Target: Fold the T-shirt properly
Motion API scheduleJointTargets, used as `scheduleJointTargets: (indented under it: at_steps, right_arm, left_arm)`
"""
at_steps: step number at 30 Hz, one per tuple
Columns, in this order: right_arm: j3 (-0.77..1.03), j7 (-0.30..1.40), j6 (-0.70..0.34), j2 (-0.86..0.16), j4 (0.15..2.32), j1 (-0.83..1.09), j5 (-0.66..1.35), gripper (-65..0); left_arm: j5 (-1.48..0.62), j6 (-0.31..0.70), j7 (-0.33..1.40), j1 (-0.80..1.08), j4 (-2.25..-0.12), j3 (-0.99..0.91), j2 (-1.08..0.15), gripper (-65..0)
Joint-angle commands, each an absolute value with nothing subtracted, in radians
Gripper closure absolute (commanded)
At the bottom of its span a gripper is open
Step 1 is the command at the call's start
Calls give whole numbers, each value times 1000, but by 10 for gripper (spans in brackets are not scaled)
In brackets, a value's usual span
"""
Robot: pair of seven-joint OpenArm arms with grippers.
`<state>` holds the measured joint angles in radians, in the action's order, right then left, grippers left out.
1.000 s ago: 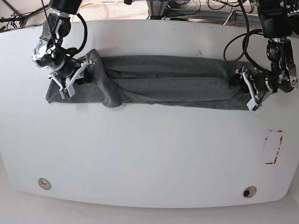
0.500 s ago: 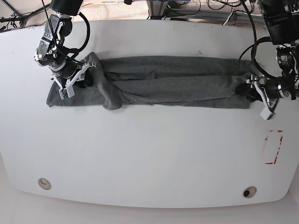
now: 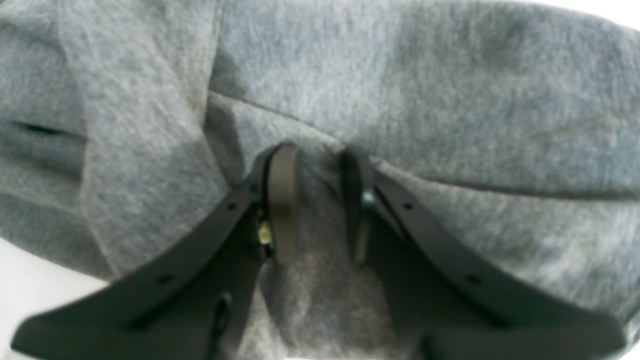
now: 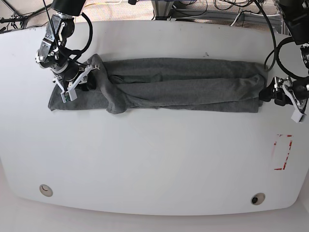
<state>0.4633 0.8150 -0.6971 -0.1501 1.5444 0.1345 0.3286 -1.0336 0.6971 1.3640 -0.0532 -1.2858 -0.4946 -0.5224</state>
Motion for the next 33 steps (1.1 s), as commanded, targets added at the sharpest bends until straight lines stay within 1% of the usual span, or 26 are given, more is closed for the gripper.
scheduleJointTargets:
  at_steps: [1, 6, 8, 14, 19, 28, 33]
  right_arm:
    - [463, 842, -698, -160, 1552, 136, 309, -140]
    - [463, 842, -698, -160, 1552, 136, 309, -140]
    - [463, 842, -698, -160, 1552, 136, 309, -140]
    - [463, 842, -698, -162, 1552, 137, 309, -140]
    - [463, 843, -698, -162, 1552, 137, 315, -140]
    - [463, 843, -698, -162, 1554, 137, 315, -140]
    - [463, 843, -698, -160, 1554, 137, 317, -140]
  left_arm:
    - [-1043, 698, 1346, -67, -1245, -504, -547, -519]
    - [-1032, 698, 1248, -64, -1110, -498, -550, -519]
    - [-1015, 698, 1239, -62, -1087, -484, -552, -519]
    - [-983, 698, 1234, -64, -1082, -424, -553, -519]
    - [-938, 698, 1219, -68, -1075, -410, -545, -518]
    - [-862, 698, 1204, -64, -1075, -406, -470, -518]
    - [-865, 698, 1218, -39, -1081, -404, -458, -517]
